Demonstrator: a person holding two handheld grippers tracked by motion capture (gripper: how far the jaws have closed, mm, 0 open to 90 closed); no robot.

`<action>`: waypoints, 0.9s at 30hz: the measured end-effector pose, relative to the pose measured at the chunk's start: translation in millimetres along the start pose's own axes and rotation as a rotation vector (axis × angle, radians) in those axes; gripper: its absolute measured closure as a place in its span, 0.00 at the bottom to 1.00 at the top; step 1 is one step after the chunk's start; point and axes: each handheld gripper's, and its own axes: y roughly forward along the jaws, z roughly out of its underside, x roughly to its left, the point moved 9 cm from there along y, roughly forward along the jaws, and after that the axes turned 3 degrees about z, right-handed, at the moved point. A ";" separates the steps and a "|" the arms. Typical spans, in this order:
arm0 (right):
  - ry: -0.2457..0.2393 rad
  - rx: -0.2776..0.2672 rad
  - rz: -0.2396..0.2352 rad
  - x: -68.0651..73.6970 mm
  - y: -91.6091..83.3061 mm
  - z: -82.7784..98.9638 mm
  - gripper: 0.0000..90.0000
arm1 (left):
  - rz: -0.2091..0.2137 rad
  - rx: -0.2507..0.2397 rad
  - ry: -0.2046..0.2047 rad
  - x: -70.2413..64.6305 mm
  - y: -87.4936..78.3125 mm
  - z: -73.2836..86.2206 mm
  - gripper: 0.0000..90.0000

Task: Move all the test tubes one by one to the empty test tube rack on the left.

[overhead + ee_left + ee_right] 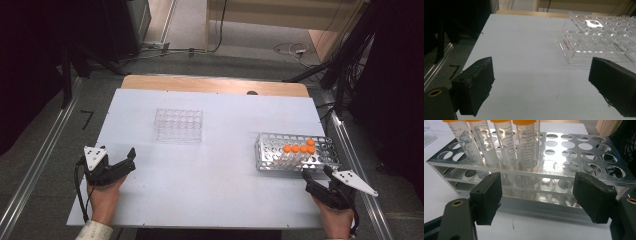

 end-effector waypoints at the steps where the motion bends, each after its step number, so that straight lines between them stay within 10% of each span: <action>1: 0.000 0.001 0.002 0.3 0.3 -0.1 0.25 | -0.001 0.001 0.000 0.1 0.0 0.1 0.07; 27: 0.001 -0.009 0.006 3.0 14.7 -17.3 0.32 | -0.028 -0.004 -0.009 6.5 -2.9 1.2 0.07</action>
